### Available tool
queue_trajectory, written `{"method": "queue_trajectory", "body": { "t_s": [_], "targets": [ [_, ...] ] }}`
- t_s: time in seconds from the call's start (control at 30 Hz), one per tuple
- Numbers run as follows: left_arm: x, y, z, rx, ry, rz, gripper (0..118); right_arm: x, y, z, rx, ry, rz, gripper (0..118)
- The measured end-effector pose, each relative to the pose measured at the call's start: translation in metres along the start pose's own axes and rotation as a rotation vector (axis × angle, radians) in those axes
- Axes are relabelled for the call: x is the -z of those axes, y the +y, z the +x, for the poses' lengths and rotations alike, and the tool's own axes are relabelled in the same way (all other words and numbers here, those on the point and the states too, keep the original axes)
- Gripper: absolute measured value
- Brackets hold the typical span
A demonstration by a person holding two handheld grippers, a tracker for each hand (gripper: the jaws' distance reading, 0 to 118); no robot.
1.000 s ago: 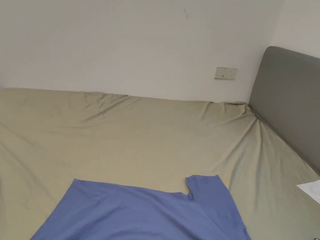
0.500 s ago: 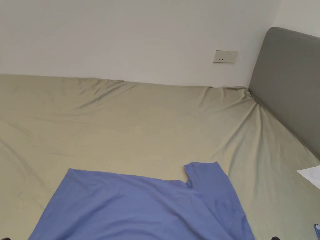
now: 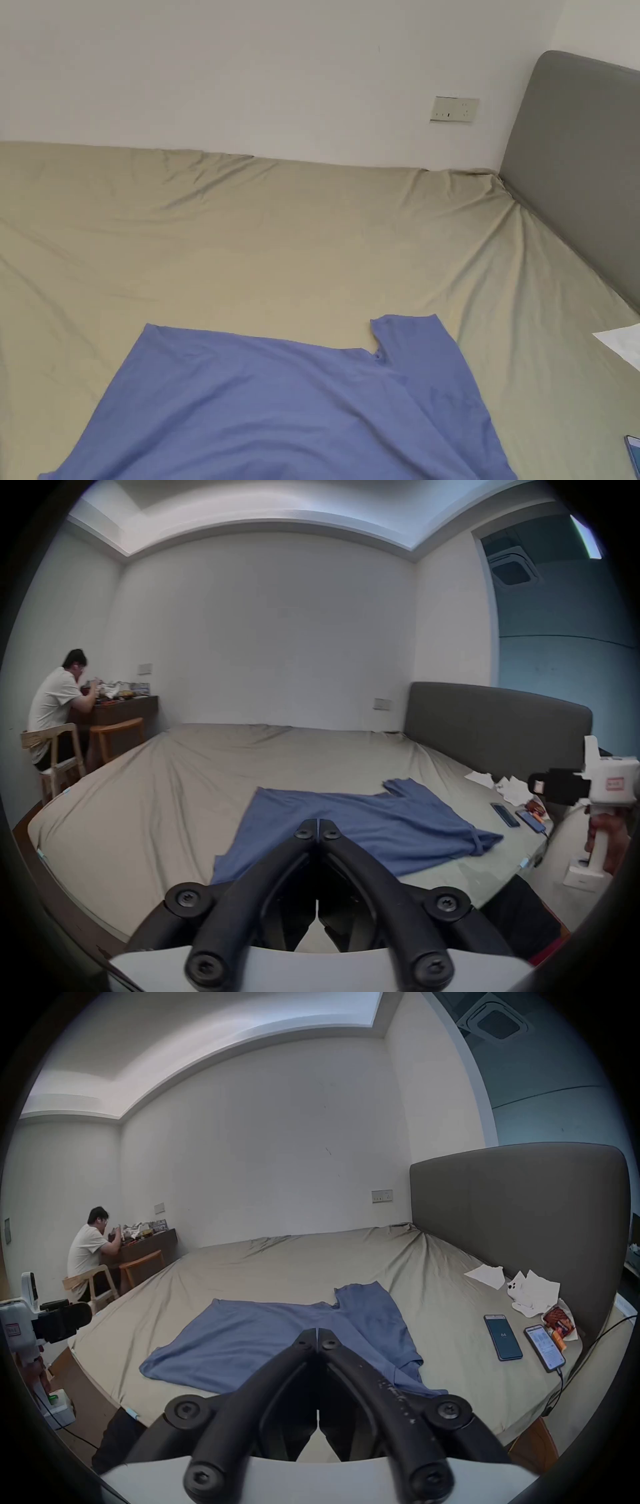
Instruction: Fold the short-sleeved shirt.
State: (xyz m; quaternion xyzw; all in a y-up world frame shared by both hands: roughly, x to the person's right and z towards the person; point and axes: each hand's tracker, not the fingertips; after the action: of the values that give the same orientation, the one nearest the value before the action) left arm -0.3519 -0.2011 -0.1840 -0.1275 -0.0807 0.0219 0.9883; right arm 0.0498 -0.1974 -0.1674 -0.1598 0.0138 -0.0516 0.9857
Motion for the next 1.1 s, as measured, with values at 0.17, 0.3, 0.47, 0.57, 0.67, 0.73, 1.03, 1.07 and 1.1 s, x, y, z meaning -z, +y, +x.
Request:
{"method": "queue_trajectory", "body": {
  "t_s": [0.17,0.3,0.47,0.57,0.67,0.73,1.03,1.07,1.1],
  "targets": [
    [0.005,-0.002,0.007,0.035,-0.042,-0.041,0,0.001,0.004,0.001,-0.028,-0.018,-0.022,0],
    [0.029,0.005,-0.001,0.001,-0.044,-0.058,0,0.009,0.003,0.002,-0.028,-0.007,-0.04,0],
    [0.137,0.039,-0.039,-0.102,-0.142,-0.139,0,0.026,-0.007,0.0,-0.029,0.029,-0.095,0],
    [0.233,0.051,-0.066,-0.143,-0.129,-0.248,0,0.036,-0.015,0.002,0.003,0.058,-0.146,0],
    [0.338,0.049,-0.09,-0.24,-0.073,-0.413,0,0.047,-0.024,0.004,0.007,0.052,-0.188,0],
    [0.404,0.037,-0.11,-0.378,-0.065,-0.546,9,0.053,-0.027,0.006,0.014,0.043,-0.209,0],
    [0.532,-0.01,-0.115,-0.168,0.175,-0.691,109,0.071,-0.031,0.016,0.057,0.014,-0.268,0],
    [0.535,-0.015,-0.115,-0.165,0.195,-0.715,100,0.072,-0.032,0.016,0.057,0.011,-0.275,0],
    [0.539,-0.019,-0.116,-0.153,0.225,-0.732,92,0.074,-0.032,0.016,0.054,0.004,-0.285,0]
  ]
}}
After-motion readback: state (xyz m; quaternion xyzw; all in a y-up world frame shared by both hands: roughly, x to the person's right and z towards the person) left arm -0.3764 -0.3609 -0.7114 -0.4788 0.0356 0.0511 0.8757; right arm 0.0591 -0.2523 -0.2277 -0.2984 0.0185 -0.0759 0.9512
